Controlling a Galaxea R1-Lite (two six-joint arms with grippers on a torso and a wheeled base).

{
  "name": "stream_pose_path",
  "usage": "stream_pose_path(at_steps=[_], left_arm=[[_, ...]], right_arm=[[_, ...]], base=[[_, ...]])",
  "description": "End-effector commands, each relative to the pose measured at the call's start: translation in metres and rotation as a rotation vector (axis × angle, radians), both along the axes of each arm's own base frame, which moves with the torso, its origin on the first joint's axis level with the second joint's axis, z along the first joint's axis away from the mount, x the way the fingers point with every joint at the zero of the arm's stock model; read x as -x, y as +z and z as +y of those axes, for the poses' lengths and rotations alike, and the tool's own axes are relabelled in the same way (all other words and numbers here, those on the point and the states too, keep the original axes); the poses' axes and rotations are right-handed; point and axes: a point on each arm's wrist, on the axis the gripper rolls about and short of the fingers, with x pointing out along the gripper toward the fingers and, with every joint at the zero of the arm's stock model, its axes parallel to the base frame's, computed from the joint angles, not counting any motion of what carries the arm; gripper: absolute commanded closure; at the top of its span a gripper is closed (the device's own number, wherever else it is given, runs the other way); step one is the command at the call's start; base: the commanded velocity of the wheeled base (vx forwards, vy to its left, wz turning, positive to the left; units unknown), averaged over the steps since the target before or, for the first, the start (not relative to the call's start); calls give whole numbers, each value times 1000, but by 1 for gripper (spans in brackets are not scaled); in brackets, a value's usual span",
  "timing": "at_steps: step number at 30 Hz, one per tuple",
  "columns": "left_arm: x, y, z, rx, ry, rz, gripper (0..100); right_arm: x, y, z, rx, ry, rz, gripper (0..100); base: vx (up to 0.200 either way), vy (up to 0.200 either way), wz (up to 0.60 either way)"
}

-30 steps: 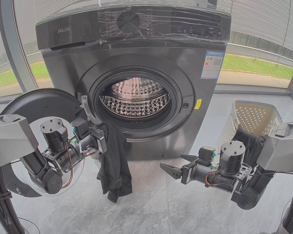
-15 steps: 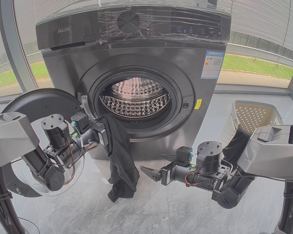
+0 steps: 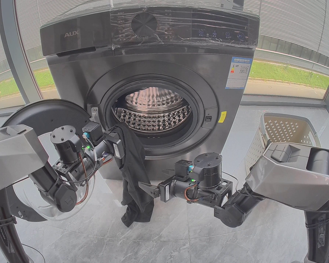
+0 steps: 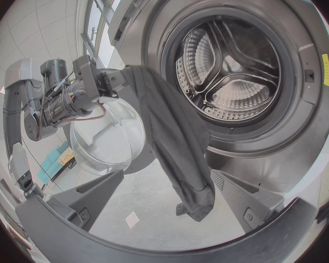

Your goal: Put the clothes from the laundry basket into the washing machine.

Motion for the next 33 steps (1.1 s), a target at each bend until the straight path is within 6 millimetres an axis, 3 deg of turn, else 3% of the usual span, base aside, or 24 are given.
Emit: stream_pose_path(at_steps=[1,2,4,16,21,26,33], left_arm=[[-4,-3,-3,1,4,1,100],[-4,-3,-3,1,4,1,100],[-5,-3,-3,3,9,-1,100],[-8,-5,-2,2,13,2,100],[-9,-10,-3,-2,13,14,100],[-9,-9,-3,1,12,11,100],[-9,-4,-4,6,10,-3,100]], right_arm=[[-2,1,15,-4,24,-4,0],[-2,1,15,-4,24,-4,0],[-1,3,33,-13,54,-7,0],[7,-11,64,-40,104,-5,0],[-4,-22,75,-54,70,-16,0],[-16,-27,79,-69,45,-30,0],[-32,-33,69,-53,4,-17,0]], base=[[0,0,0],[0,0,0],[0,0,0],[0,0,0],[0,0,0],[0,0,0],[0,0,0]])
